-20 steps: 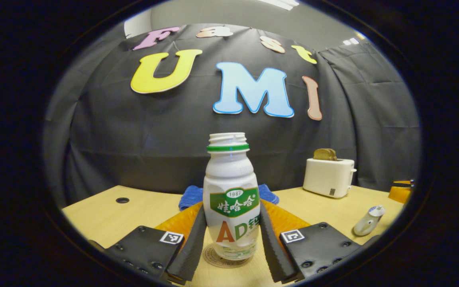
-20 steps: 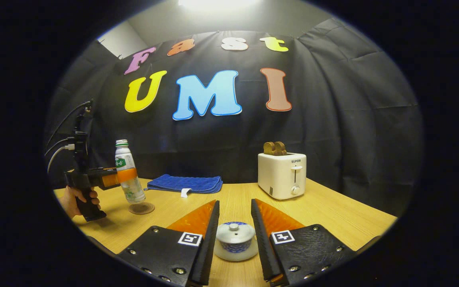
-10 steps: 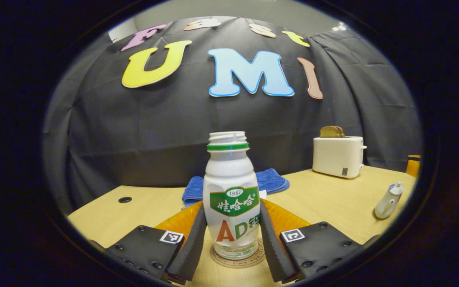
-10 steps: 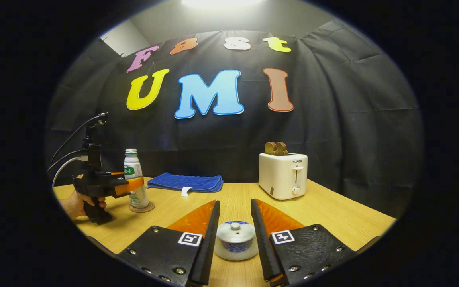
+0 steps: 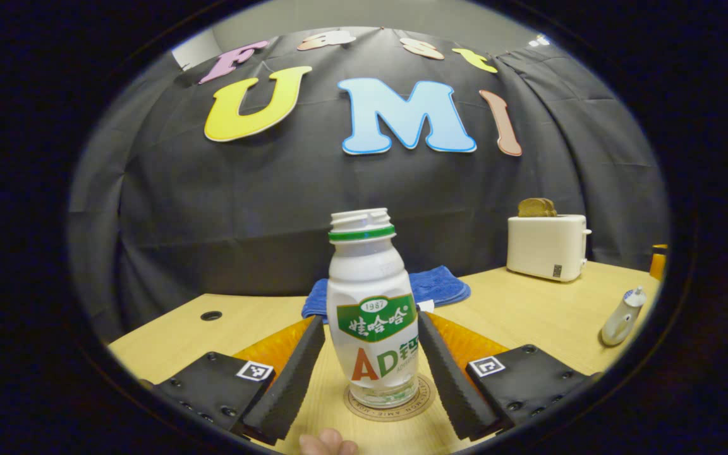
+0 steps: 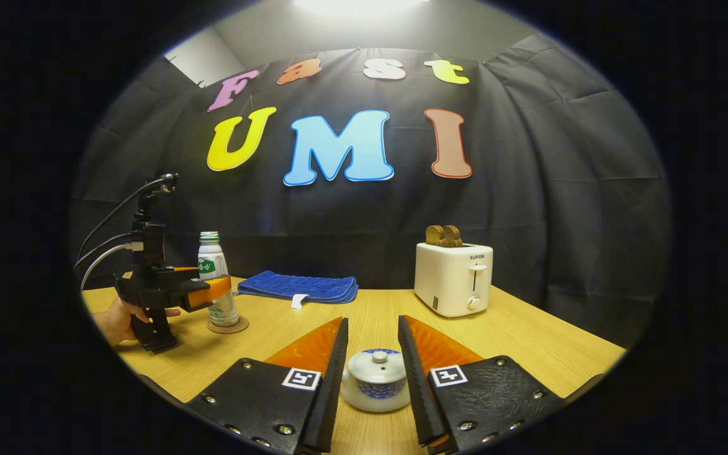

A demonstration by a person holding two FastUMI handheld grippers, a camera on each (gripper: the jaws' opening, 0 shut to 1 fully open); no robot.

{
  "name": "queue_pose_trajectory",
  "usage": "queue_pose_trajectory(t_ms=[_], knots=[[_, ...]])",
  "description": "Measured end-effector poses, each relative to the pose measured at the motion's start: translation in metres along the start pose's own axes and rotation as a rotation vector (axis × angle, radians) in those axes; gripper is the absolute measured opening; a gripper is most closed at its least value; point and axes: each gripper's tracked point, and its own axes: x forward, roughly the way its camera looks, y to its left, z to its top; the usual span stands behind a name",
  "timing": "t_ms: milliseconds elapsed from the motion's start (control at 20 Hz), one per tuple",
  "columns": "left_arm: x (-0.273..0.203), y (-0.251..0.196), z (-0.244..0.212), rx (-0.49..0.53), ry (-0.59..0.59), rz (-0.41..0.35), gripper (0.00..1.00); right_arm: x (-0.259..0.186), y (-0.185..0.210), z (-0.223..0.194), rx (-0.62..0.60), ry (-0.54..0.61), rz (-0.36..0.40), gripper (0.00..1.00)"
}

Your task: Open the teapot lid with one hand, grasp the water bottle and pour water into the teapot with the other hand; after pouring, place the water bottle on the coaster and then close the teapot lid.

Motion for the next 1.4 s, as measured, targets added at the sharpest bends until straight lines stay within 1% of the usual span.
queue_pose_trajectory(t_ms=[150,350,500,650,750,800,850,900,950,1000,1050,1100,1150,1200,1250,1300,1350,1400], knots=[[-0.009,0.001,0.004,-0.013,-0.012,0.005,1.00,-0.001,0.002,0.001,0.002,0.001,0.010,0.49],[-0.021,-0.005,0.025,-0.017,-0.071,-0.007,1.00,-0.001,0.008,0.000,-0.033,-0.006,0.017,0.49],[-0.035,-0.010,0.033,-0.021,-0.085,-0.009,1.00,-0.002,0.012,0.000,-0.048,-0.013,0.026,0.49],[-0.078,-0.007,0.035,-0.005,-0.073,0.036,0.94,-0.009,0.027,0.004,-0.041,-0.018,0.053,0.49],[-0.119,-0.027,0.022,-0.010,-0.052,0.010,0.90,-0.024,0.048,0.005,-0.001,-0.013,0.094,0.49],[-0.148,-0.042,0.011,-0.016,-0.040,-0.010,0.96,-0.041,0.063,0.008,0.026,-0.022,0.100,0.49],[-0.172,-0.057,0.001,-0.027,-0.033,-0.023,0.96,-0.048,0.076,0.008,0.026,-0.022,0.107,0.52],[-0.189,-0.065,-0.006,-0.032,-0.031,-0.020,0.96,-0.056,0.086,0.005,0.022,-0.027,0.110,0.72],[-0.205,-0.069,-0.013,-0.040,-0.035,0.001,0.98,-0.064,0.093,0.003,0.012,-0.036,0.105,0.82],[-0.216,-0.069,-0.009,-0.050,-0.059,0.022,1.00,-0.070,0.096,-0.001,-0.008,-0.045,0.087,0.94],[-0.228,-0.074,-0.007,-0.072,-0.079,0.020,0.98,-0.074,0.096,-0.007,-0.037,-0.044,0.059,0.96],[-0.238,-0.081,-0.003,-0.088,-0.076,-0.002,1.00,-0.077,0.095,-0.013,-0.058,-0.035,0.035,0.96],[-0.239,-0.084,-0.010,-0.097,-0.064,0.000,0.98,-0.085,0.098,-0.015,-0.042,0.003,0.024,0.96],[-0.243,-0.080,-0.011,-0.078,-0.069,0.035,0.96,-0.079,0.094,-0.034,0.013,0.018,0.009,0.95],[-0.241,-0.075,-0.013,-0.040,-0.054,0.069,1.00,-0.077,0.092,-0.029,0.017,0.009,-0.043,0.96],[-0.243,-0.075,-0.013,-0.046,-0.053,0.087,0.97,-0.081,0.086,-0.025,0.000,0.015,-0.073,0.96],[-0.240,-0.077,-0.013,-0.053,-0.056,0.090,0.98,-0.083,0.091,-0.027,0.004,0.010,-0.062,0.98],[-0.242,-0.078,-0.011,-0.056,-0.056,0.090,0.99,-0.082,0.097,-0.025,0.003,0.010,-0.049,0.95]])
